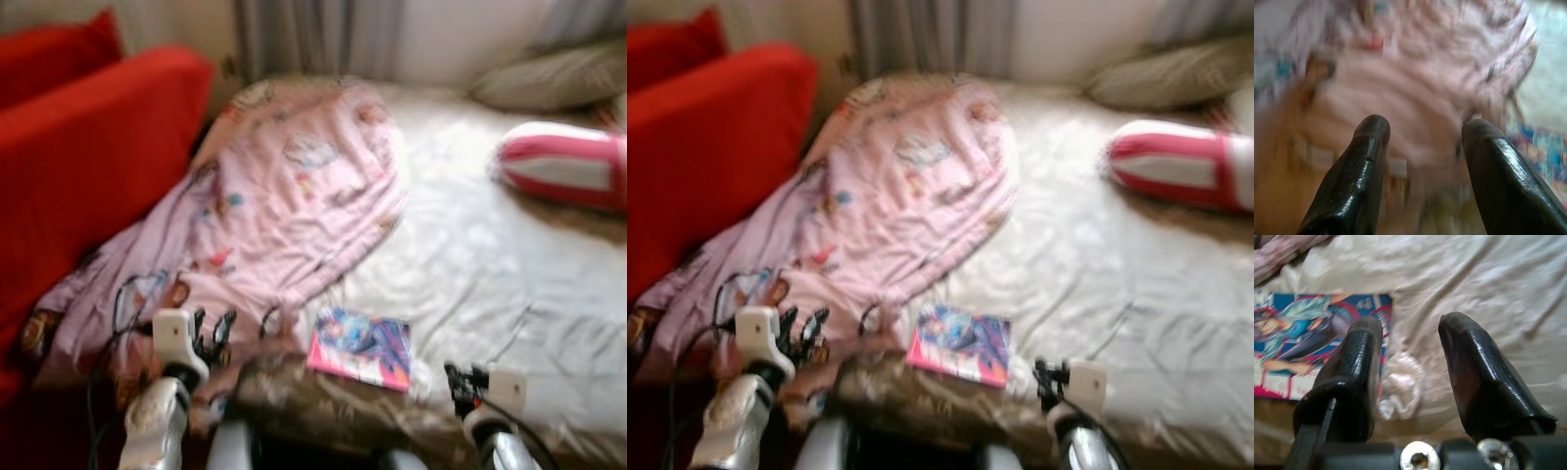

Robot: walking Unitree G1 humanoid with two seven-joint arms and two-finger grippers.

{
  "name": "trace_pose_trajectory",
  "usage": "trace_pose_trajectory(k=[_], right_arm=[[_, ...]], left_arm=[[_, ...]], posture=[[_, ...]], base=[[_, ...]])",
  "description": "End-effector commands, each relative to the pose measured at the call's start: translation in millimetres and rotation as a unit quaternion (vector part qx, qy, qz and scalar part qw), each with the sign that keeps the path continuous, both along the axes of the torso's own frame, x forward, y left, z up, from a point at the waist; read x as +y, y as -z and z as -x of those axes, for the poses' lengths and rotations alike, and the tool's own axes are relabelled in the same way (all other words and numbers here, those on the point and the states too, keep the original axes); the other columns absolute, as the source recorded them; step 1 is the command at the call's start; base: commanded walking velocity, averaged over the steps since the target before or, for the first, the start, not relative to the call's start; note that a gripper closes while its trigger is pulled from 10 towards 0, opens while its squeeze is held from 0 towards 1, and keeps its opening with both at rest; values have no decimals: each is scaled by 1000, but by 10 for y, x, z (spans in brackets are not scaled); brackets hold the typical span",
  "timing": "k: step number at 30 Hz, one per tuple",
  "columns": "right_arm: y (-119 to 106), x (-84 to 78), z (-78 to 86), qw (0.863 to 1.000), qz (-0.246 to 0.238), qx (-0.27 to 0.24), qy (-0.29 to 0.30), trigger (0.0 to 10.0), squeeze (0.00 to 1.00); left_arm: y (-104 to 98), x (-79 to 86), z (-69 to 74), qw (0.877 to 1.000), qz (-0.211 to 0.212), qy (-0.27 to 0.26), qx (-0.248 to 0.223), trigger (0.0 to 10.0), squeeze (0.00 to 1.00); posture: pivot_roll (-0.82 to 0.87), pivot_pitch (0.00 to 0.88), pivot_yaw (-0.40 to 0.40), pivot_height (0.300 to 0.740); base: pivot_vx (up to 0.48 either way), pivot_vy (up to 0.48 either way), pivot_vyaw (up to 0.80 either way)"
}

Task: Clean up the room

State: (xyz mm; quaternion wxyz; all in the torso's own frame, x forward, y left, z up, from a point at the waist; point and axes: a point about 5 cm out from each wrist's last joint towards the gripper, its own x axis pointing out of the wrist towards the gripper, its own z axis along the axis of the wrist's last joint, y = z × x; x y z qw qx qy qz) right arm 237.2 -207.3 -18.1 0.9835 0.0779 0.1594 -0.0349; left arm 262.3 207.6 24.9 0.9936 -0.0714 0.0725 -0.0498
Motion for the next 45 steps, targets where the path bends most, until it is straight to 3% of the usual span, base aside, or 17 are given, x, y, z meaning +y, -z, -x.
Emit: trace_pose_trajectory(k=[1, 9, 24, 35, 45], right_arm=[[52, 19, 53, 1000, -11, 11, -1, 10000, 0], [75, 58, 62, 1000, -16, 11, -10, 10000, 0], [156, 78, 73, 999, -18, 39, -15, 10000, 0], [171, -130, 89, 998, -4, 59, 25, 10000, 0], [123, -244, 13, 995, 47, 82, -10, 10000, 0]], left_arm=[[-37, 2, -35, 1000, 4, 0, -5, 10000, 0], [-36, -24, -29, 1000, 14, 2, -5, 10000, 0], [-36, -39, -22, 1000, 15, 4, -3, 10000, 0], [-25, -51, -13, 1000, 10, 6, 1, 10000, 0], [-34, -94, 13, 1000, 12, 14, 0, 10000, 0]], posture=[[18, 127, -24, 632], [18, 128, -22, 632], [21, 128, -20, 632], [19, 124, -19, 632], [26, 159, -27, 632]], base=[[0, 0, 0], [0, 0, 0], [345, 0, 0], [202, 0, 0], [0, 0, 0]])
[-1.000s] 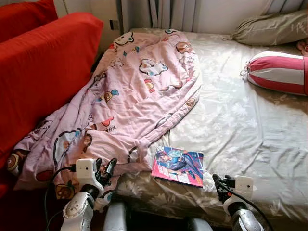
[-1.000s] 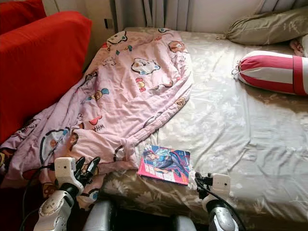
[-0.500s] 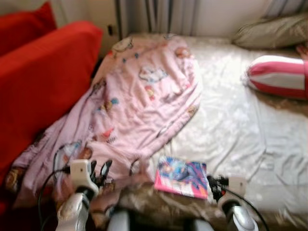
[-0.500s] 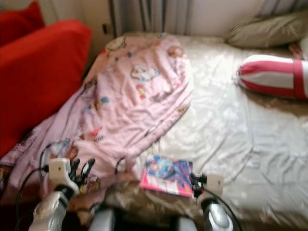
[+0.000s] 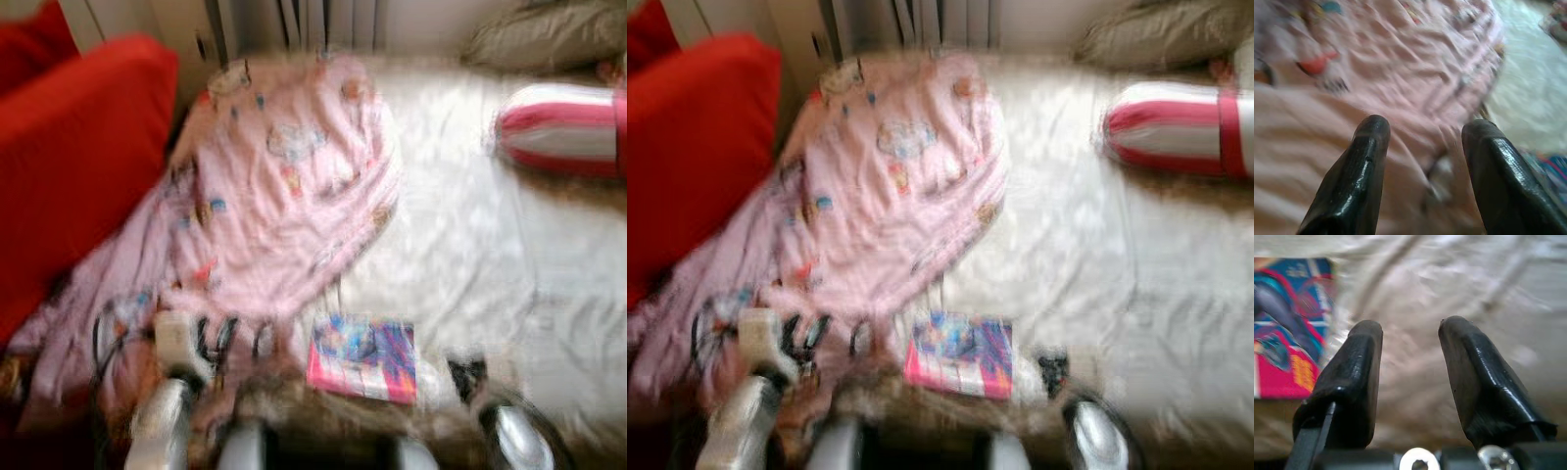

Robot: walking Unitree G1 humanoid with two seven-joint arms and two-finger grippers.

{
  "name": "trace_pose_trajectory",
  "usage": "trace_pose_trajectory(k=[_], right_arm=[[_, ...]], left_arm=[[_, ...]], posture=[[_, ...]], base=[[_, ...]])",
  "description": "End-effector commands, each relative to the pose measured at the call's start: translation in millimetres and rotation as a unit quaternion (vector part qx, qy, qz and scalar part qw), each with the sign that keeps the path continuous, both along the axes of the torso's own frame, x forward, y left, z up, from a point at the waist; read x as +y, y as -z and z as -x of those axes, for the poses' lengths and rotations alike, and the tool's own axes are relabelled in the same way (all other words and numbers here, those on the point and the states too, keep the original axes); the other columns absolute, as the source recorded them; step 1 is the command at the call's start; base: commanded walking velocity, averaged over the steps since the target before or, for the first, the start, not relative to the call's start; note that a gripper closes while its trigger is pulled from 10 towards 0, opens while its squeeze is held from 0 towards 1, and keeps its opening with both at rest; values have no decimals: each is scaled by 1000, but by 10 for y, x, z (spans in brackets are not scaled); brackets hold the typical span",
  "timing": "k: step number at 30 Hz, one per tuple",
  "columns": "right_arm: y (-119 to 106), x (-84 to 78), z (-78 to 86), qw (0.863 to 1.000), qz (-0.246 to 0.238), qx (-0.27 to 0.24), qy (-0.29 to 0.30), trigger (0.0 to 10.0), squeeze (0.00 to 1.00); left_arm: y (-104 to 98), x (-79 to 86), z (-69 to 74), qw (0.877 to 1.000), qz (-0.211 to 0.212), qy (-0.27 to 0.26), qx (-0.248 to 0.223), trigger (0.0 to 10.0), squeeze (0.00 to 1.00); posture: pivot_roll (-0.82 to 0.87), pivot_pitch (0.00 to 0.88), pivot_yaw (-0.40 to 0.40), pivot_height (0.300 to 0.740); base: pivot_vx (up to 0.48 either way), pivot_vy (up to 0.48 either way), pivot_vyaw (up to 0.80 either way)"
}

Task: Clean up the room

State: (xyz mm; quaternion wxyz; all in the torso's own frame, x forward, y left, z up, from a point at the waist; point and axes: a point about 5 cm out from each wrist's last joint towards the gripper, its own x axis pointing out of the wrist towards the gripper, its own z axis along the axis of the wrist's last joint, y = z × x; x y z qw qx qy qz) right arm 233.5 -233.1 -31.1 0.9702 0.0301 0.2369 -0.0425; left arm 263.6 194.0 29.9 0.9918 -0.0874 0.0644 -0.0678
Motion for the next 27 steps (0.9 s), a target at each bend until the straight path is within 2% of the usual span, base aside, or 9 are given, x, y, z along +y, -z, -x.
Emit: trace_pose_trajectory(k=[1, 10, 17, 21, 22, 23, 24, 26, 27], right_arm=[[-53, -14, -79, 1000, 8, -5, -2, 10000, 0], [-216, 31, -336, 995, 71, 2, -68, 10000, 0], [-325, 50, -510, 923, 266, 67, -271, 10000, 0], [-474, 7, -657, 914, 294, 60, -275, 10000, 0], [-524, 6, -706, 911, 299, 59, -280, 10000, 169], [-554, 7, -736, 908, 301, 58, -284, 10000, 169], [-581, 15, -765, 903, 307, 61, -293, 10000, 1000], [-605, 33, -793, 883, 333, 70, -323, 10000, 1000], [-610, 51, -800, 852, 371, 78, -360, 10000, 1000]], left_arm=[[18, 42, 38, 1000, -6, -1, 8, 10000, 0], [-9, 50, 35, 1000, -6, -5, 7, 10000, 0], [-71, 39, 121, 1000, -6, 0, -1, 10000, 0], [-94, 86, 184, 1000, -10, -5, -1, 10000, 0], [-101, 107, 204, 1000, -12, -6, 0, 10000, 0], [-107, 122, 222, 1000, -13, -7, 1, 10000, 0], [-111, 147, 247, 1000, -16, -8, 3, 10000, 0], [-110, 186, 288, 1000, -25, -8, 9, 10000, 0], [-113, 206, 315, 1000, -27, -8, 12, 10000, 0]], posture=[[28, 170, -28, 632], [45, 220, -30, 632], [71, 295, -27, 632], [85, 316, -22, 632], [93, 326, -18, 632], [96, 329, -16, 632], [100, 341, -12, 632], [105, 347, -10, 632], [115, 357, -6, 632]], base=[[0, 0, 0], [0, 0, 0], [0, 0, 0], [0, 0, 0], [0, 0, 0], [0, 0, 0], [0, 0, 0], [0, 0, 0], [0, 0, 0]])
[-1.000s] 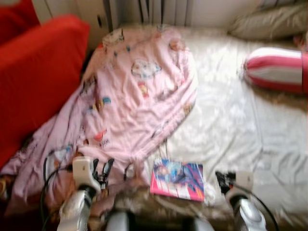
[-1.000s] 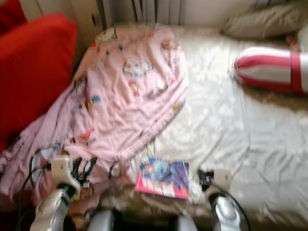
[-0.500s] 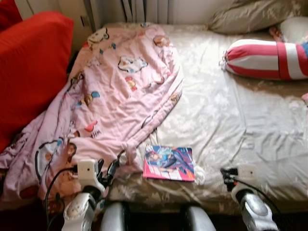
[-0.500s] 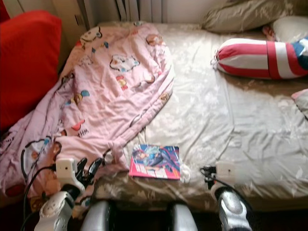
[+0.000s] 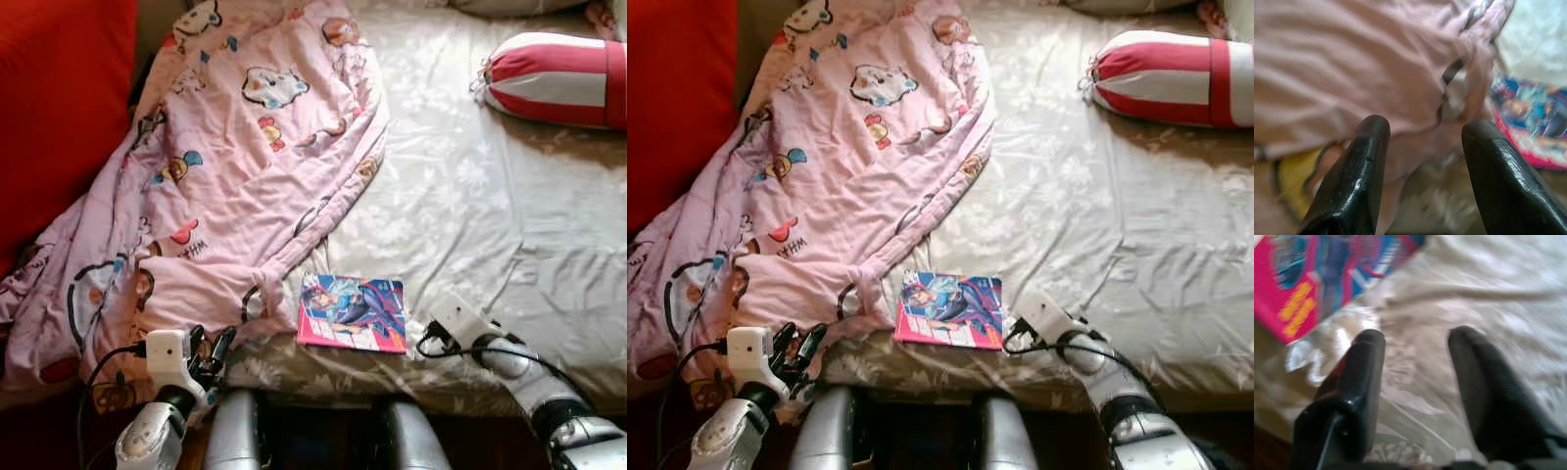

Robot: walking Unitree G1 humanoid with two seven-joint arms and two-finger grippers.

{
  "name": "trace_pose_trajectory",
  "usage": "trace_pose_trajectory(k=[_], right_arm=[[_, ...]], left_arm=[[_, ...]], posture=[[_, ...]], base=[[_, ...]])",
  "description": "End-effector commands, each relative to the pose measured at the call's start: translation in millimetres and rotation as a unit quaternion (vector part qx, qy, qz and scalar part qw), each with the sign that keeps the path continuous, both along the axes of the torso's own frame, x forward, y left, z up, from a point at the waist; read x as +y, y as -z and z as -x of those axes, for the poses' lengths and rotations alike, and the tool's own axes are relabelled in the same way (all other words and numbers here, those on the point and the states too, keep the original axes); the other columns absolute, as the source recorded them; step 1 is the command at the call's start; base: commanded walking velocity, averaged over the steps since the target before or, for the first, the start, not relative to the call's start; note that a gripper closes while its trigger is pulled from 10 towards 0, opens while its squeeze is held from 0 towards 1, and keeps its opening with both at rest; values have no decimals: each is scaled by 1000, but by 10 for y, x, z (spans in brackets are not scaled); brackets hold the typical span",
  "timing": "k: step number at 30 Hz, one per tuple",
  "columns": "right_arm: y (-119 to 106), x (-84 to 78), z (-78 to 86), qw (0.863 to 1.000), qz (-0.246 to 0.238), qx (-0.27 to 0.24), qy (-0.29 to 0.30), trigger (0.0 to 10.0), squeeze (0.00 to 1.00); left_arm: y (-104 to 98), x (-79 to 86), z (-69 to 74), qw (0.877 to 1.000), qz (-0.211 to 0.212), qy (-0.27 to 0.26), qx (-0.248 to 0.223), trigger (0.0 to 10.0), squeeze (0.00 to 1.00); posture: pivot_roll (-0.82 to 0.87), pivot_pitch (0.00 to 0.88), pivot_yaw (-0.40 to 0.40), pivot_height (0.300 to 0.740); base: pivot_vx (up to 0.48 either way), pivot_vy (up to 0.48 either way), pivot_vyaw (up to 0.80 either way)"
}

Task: Clean up the room

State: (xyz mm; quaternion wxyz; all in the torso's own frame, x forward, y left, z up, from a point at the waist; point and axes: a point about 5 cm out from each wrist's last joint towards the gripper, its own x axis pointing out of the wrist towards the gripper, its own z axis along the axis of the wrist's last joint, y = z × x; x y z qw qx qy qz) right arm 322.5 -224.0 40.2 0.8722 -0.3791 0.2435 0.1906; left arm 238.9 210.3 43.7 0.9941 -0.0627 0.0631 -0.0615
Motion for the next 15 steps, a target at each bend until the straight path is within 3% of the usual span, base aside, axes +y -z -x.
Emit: trace_pose_trajectory(k=[1, 2, 5, 9, 11, 12, 15], right_arm=[[103, -39, 90, 997, 50, 39, -35, 10000, 1000], [106, -5, 93, 993, 78, 49, -78, 10000, 1000], [116, 42, 108, 986, 86, 75, -122, 10000, 1000], [73, -28, 76, 978, 140, 77, -136, 10000, 1000], [59, -31, 66, 978, 138, 78, -134, 10000, 1000], [21, -50, 36, 979, 139, 79, -129, 10000, 0], [-67, -85, -29, 980, 144, 63, -119, 10000, 0]], left_arm=[[26, 44, 68, 1000, -2, -4, 15, 10000, 0], [15, 56, 91, 1000, -3, -4, 17, 10000, 0], [-10, 79, 139, 1000, -6, -5, 22, 10000, 0], [-26, 110, 191, 999, -11, -10, 29, 10000, 0], [-26, 113, 200, 999, -12, -10, 29, 10000, 0], [-28, 123, 230, 999, -13, -10, 34, 10000, 0], [-35, 146, 270, 999, -15, -11, 39, 10000, 0]], posture=[[115, 357, -6, 632], [123, 364, -4, 632], [140, 377, -1, 632], [150, 390, 1, 632], [150, 390, 1, 632], [154, 402, 4, 632], [156, 408, 6, 632]], base=[[0, 0, 0], [0, 0, 0], [0, 0, 0], [0, 0, 0], [0, 0, 0], [0, 0, 0], [0, 0, 0]])
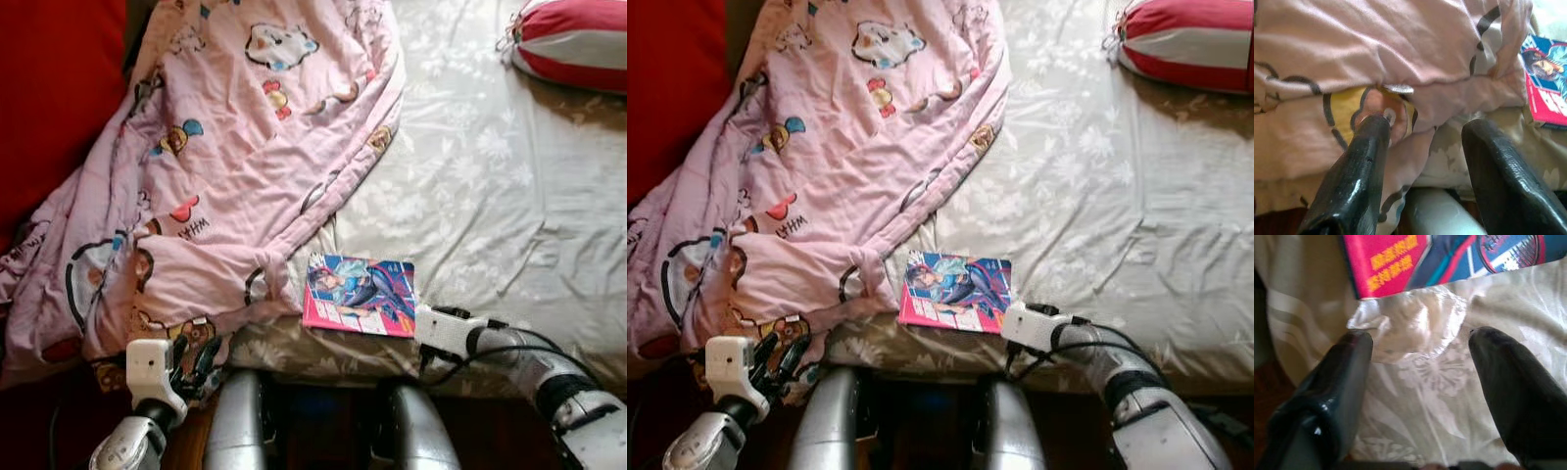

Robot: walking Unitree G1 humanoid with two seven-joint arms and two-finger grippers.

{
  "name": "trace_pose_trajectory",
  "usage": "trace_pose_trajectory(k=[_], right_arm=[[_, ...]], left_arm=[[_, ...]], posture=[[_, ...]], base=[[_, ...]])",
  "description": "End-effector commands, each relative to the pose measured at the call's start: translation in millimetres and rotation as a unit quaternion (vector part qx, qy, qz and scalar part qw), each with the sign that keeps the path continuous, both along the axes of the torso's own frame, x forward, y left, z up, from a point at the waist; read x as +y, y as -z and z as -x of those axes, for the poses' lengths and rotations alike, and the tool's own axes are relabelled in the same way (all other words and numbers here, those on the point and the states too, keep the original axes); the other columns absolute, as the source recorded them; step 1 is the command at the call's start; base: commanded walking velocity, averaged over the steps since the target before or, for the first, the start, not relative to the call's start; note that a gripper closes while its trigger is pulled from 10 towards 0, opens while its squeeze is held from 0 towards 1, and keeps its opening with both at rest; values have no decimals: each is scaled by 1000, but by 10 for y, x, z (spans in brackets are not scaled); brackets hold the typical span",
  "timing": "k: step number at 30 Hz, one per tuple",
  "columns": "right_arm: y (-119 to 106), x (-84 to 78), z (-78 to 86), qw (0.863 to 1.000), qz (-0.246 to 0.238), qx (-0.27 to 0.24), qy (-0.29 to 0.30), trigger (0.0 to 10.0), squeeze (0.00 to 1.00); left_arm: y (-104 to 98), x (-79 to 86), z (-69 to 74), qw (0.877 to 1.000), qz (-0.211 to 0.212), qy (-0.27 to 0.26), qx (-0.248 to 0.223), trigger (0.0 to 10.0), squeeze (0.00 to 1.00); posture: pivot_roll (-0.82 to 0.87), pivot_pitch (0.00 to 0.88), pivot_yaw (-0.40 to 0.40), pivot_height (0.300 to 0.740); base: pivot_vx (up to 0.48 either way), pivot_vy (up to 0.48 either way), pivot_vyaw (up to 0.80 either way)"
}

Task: Clean up the room

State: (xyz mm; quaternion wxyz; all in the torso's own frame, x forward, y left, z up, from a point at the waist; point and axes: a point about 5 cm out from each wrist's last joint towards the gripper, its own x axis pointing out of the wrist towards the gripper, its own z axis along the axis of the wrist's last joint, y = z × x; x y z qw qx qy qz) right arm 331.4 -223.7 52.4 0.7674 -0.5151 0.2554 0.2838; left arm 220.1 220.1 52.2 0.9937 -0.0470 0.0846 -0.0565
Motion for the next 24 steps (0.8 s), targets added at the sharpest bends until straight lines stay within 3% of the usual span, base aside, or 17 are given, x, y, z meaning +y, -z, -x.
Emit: trace_pose_trajectory(k=[1, 3, 4, 10, 11, 12, 13, 24], right_arm=[[35, -95, 46, 1000, 6, 12, 16, 10000, 0], [17, -106, 38, 1000, -2, 13, 20, 10000, 0], [15, -113, 41, 999, -11, 20, 24, 10000, 1000], [46, -130, 69, 999, -4, 37, 23, 10000, 1000], [52, -133, 74, 999, -6, 39, 26, 10000, 184], [56, -136, 77, 999, -7, 39, 28, 10000, 184], [87, -140, 99, 998, 2, 49, 28, 10000, 0], [86, -102, 76, 999, 12, 37, 25, 10000, 0]], left_arm=[[48, 52, 90, 1000, 2, -10, 19, 10000, 0], [43, 57, 103, 1000, 2, -10, 21, 10000, 0], [35, 56, 115, 1000, 1, -10, 24, 10000, 0], [24, 58, 113, 1000, -1, -10, 28, 10000, 0], [19, 57, 112, 1000, -1, -10, 28, 10000, 0], [14, 56, 112, 1000, -2, -9, 28, 10000, 0], [3, 60, 122, 1000, -3, -8, 30, 10000, 0], [-6, 76, 142, 999, -7, -6, 35, 10000, 0]], posture=[[156, 408, 6, 632], [154, 409, 7, 632], [154, 412, 7, 632], [156, 414, 8, 632], [162, 416, 11, 632], [162, 416, 11, 632], [166, 418, 14, 632], [177, 426, 19, 632]], base=[[0, 0, 0], [0, 0, 0], [0, 0, 0], [0, 0, 0], [0, 0, 0], [0, 0, 0], [0, 0, 0], [0, 0, 0]])
